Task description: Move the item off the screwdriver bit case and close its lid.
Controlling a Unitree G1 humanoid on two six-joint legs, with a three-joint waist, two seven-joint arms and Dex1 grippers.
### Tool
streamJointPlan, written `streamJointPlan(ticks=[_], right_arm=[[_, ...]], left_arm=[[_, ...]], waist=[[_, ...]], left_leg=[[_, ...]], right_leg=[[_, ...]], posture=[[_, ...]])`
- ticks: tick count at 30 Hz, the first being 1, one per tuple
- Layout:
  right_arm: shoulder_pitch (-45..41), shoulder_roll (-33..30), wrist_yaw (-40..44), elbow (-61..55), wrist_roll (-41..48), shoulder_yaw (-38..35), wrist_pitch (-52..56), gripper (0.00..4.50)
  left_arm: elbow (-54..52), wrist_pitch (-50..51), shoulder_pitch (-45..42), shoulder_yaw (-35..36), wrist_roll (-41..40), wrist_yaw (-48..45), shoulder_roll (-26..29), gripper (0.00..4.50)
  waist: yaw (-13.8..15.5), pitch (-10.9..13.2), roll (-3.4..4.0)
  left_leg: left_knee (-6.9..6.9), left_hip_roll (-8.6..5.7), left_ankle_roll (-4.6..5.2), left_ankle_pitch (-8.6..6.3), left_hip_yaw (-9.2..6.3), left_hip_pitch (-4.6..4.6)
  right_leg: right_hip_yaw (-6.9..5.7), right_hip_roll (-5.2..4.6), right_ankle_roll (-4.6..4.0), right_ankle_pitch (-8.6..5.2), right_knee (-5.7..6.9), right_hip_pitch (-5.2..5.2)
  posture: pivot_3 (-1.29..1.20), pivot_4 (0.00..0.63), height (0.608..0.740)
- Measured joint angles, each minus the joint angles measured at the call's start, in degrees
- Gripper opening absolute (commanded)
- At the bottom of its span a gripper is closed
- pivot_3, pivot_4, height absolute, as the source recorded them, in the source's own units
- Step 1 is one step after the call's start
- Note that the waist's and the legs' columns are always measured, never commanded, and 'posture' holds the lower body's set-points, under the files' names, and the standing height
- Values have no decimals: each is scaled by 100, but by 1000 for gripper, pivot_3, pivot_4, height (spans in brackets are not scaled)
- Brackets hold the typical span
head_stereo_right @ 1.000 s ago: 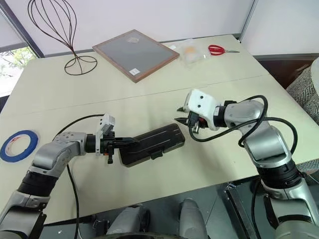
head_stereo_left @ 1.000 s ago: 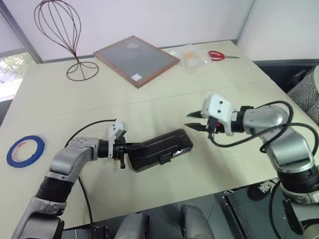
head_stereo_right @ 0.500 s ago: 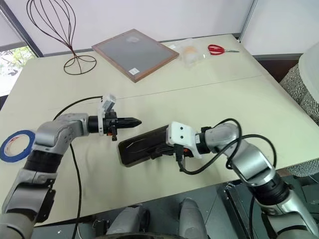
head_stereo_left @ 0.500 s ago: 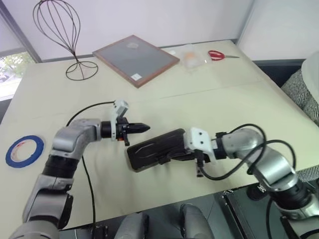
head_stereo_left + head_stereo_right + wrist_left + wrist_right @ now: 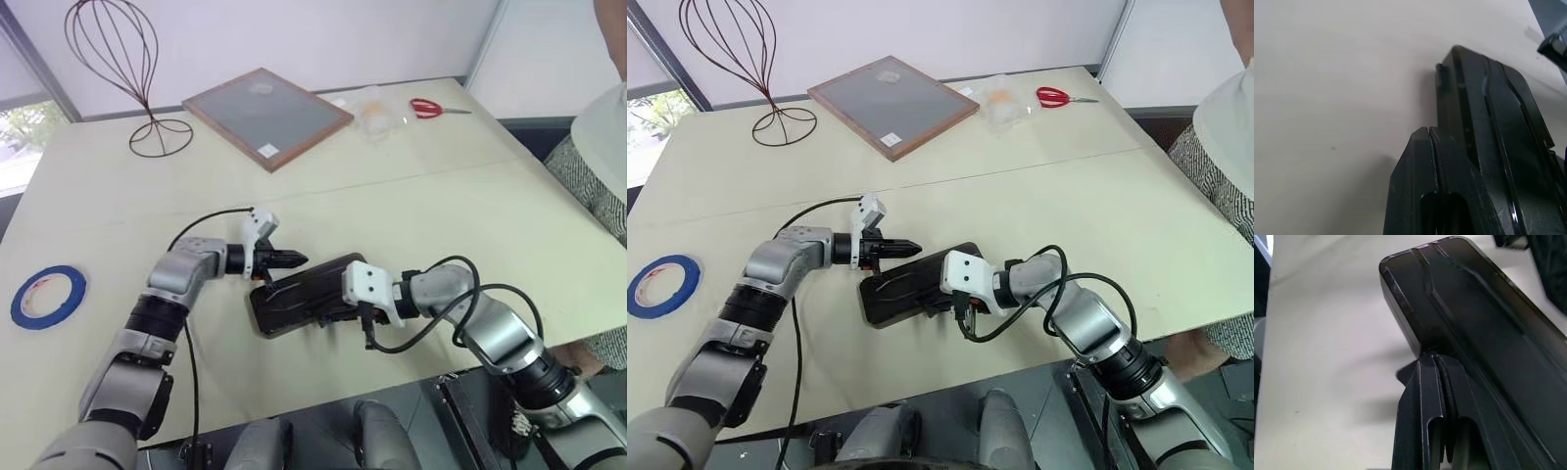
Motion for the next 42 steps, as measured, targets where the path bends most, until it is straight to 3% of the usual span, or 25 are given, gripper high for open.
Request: streamJointPlan(ticks=[23, 42], right_arm=[[322, -218, -53, -300, -75, 4, 342, 58], [337, 138, -195, 114, -472, 241, 87, 58]], left_arm=[[19, -415, 40, 2, 335, -121, -212, 0], [-181, -528, 261, 77, 514, -127, -176, 0]], waist=[[18, -3, 0], [-31, -11, -1]], left_leg=[[0, -2, 1, -1, -3, 12], [-3, 6, 1, 0, -2, 23]], right_leg=[[-1, 0, 0, 0, -3, 16], [0, 6, 0, 0, 1, 16]], posture=[[0, 150, 740], [0, 150, 740]])
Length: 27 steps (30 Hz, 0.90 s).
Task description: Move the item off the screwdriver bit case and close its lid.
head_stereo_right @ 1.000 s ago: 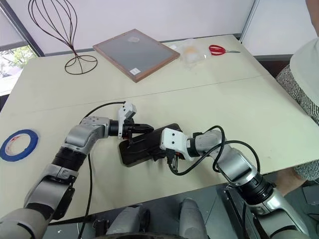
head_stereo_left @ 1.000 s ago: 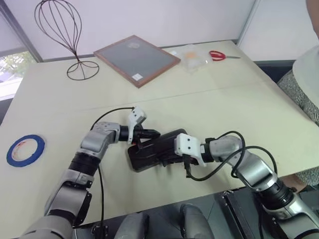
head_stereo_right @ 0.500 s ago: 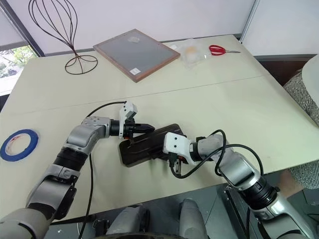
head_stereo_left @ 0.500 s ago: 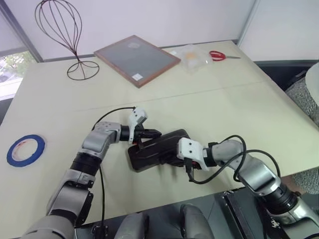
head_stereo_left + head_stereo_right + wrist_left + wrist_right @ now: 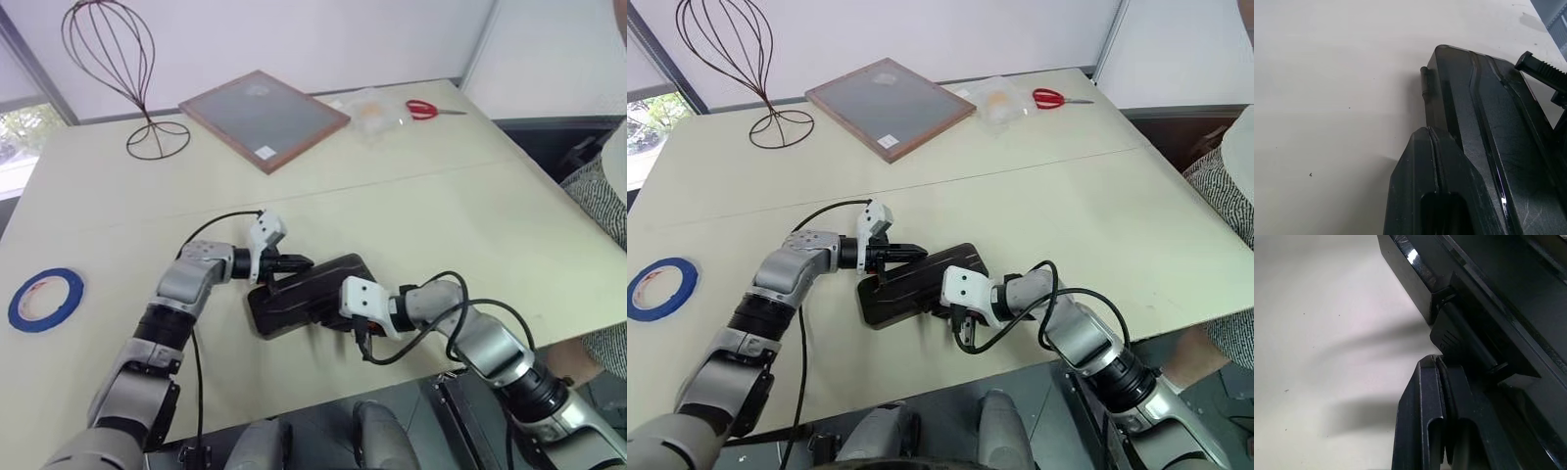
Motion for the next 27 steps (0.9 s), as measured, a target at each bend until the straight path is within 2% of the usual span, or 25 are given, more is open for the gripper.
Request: streamJointPlan(ticks=[9, 16, 27], right_arm=[[-40, 197, -140, 12, -47, -19, 276, 58], [-23, 39, -139, -181, 47, -45, 515, 58], [200, -790, -66, -1304, 771, -1316, 1067, 58]], left_arm=[[1, -97, 27, 1, 121, -2, -3, 0], [-149, -9, 118, 71, 77, -3, -8, 0], [-731, 702, 312, 633, -475, 391, 125, 0]], waist=[[-7, -10, -6], [14, -13, -3], [37, -3, -17]], left_leg=[[0, 3, 0, 0, -1, 10], [0, 3, 0, 0, -3, 6], [2, 0, 4, -3, -5, -13]], right_leg=[[0, 4, 0, 0, 2, 9], [0, 5, 0, 0, -2, 9], [0, -2, 0, 0, -7, -4]], posture=[[0, 150, 740], [0, 150, 740], [0, 150, 740]])
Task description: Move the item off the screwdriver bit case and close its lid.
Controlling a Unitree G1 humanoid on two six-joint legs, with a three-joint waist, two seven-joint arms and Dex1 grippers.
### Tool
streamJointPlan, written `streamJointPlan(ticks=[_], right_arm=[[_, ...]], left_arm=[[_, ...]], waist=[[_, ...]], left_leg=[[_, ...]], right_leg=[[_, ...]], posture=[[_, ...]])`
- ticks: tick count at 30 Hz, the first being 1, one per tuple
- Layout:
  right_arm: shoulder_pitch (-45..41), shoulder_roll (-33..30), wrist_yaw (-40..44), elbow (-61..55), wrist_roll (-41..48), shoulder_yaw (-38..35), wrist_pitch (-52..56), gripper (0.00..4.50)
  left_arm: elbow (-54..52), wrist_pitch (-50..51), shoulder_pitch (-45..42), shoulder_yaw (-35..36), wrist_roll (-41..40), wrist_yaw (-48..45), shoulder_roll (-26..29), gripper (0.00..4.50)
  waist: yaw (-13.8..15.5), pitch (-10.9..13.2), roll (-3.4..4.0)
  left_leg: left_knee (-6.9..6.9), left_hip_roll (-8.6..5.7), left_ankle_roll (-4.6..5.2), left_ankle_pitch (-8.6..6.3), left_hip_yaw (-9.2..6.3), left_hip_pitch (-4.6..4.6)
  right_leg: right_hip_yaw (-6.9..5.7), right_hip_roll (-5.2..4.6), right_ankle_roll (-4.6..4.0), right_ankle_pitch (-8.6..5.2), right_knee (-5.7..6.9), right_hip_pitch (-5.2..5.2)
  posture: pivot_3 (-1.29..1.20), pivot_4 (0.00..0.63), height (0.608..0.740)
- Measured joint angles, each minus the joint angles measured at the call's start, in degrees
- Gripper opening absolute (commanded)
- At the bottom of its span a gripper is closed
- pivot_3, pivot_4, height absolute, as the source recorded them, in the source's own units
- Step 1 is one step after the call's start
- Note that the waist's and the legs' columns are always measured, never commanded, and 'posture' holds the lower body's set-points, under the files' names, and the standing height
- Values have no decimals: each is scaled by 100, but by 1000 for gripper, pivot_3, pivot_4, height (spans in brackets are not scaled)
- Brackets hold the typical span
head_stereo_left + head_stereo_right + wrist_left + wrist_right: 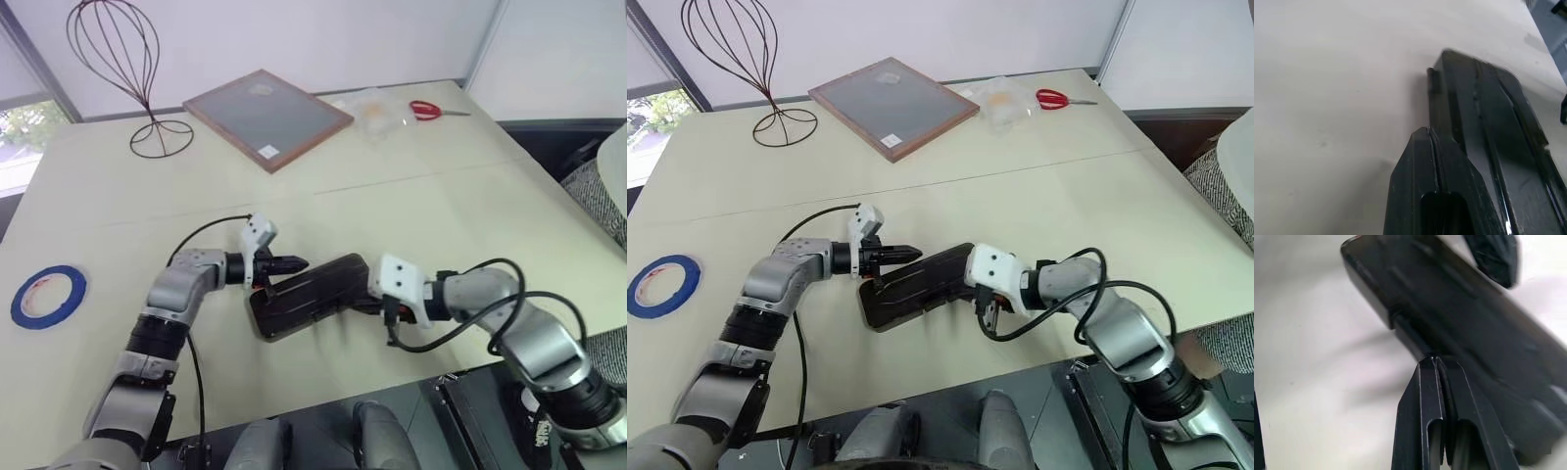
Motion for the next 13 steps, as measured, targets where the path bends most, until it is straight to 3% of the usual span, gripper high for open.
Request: streamJointPlan(ticks=[6, 13], right_arm=[[-171, -440, 77, -111, 306, -577, 146, 58], [-543, -1402, 639, 68, 592, -1246, -165, 58]], left_arm=[[-1107, 652, 186, 615, -589, 97, 643, 0], [-2575, 1575, 1106, 1481, -1410, 37, 1961, 0]], waist=[[-9, 3, 1], [-11, 19, 8]], left_leg=[[-4, 3, 0, 0, 2, -6], [-8, 8, 3, -2, 6, -8]], right_leg=[[1, 0, 0, 0, 0, -9], [3, 0, 0, 0, -4, -11]], posture=[[0, 150, 740], [0, 150, 740]])
